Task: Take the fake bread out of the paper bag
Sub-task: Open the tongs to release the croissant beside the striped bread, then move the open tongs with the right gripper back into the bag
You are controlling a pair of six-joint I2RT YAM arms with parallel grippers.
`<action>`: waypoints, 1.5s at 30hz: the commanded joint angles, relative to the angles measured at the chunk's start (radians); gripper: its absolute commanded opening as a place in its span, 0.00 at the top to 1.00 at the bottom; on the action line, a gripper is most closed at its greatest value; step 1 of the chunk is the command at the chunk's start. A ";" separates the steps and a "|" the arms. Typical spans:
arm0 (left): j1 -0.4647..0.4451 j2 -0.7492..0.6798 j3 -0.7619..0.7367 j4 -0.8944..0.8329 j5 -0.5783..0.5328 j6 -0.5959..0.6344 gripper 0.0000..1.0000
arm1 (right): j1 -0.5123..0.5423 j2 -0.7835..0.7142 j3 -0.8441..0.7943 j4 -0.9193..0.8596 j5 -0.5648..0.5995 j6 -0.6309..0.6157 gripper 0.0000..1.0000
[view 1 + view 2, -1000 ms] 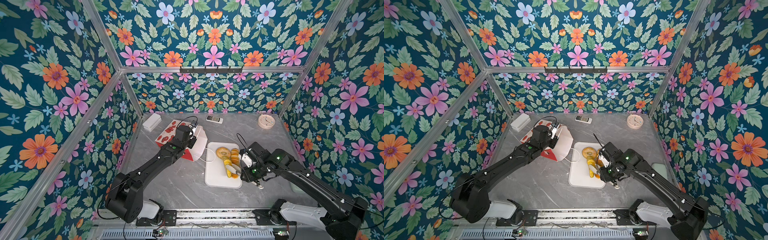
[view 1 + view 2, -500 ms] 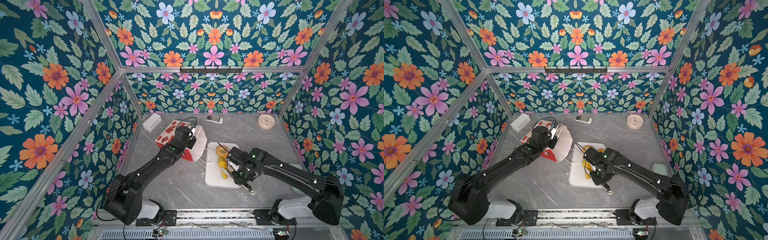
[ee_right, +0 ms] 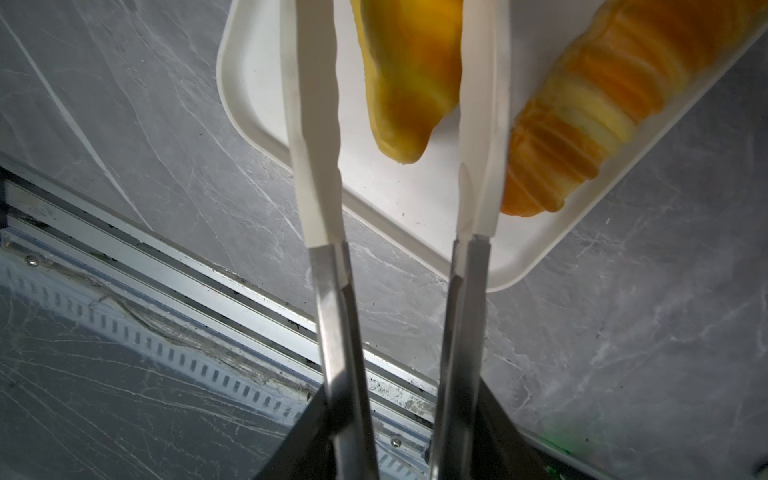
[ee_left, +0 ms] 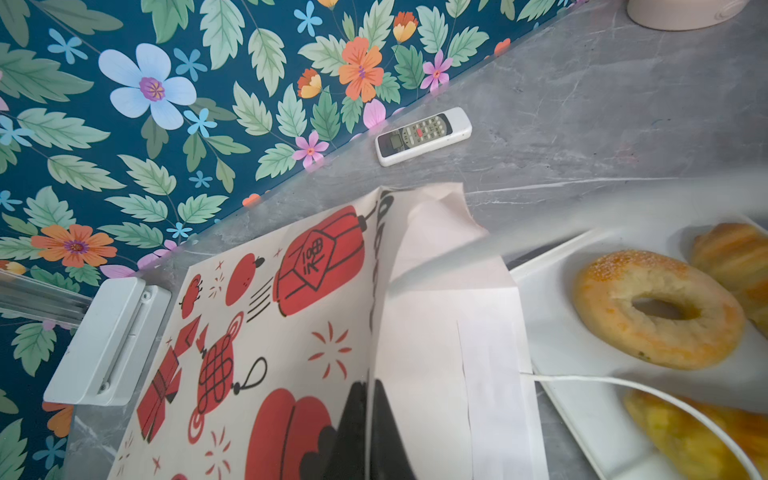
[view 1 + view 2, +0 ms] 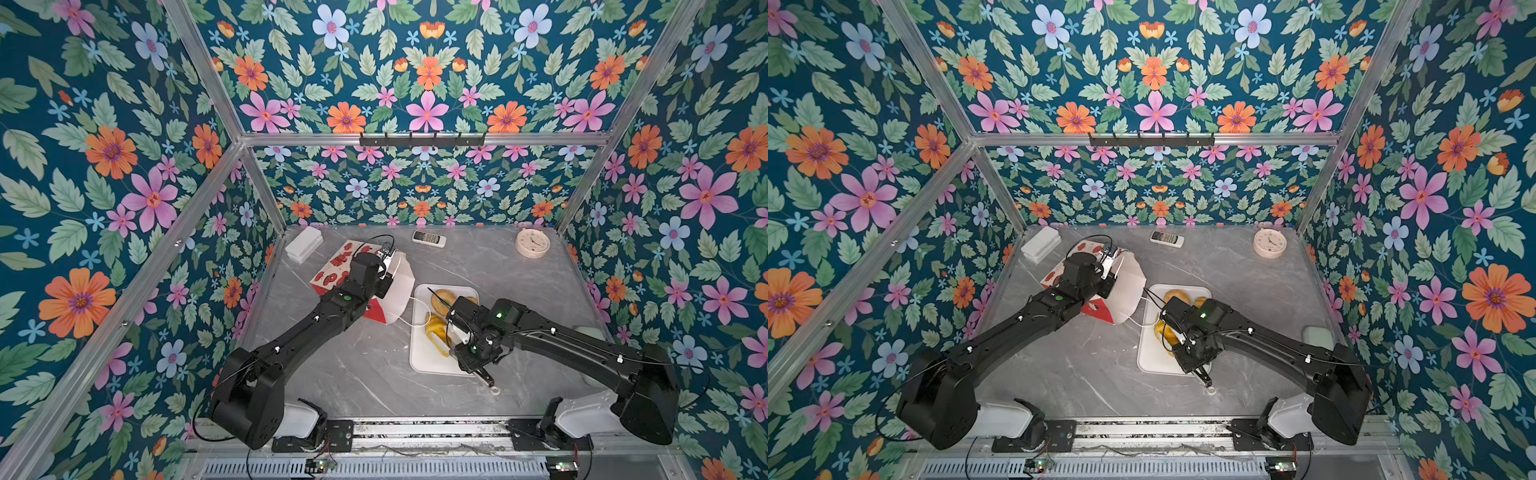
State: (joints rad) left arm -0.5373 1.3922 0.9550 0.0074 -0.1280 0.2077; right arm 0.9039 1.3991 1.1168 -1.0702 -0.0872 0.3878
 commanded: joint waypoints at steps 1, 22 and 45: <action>0.000 0.005 0.002 0.035 0.005 -0.009 1.00 | 0.000 -0.011 -0.005 0.009 -0.002 0.018 0.54; 0.000 -0.006 -0.004 0.036 0.002 -0.011 1.00 | -0.002 -0.037 -0.076 0.244 -0.164 0.034 0.58; 0.000 -0.023 -0.015 0.039 -0.006 -0.011 1.00 | -0.090 -0.139 -0.154 0.357 -0.221 0.072 0.59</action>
State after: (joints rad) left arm -0.5377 1.3720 0.9390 0.0151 -0.1295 0.2047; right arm 0.8188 1.2835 0.9550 -0.7502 -0.2729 0.4450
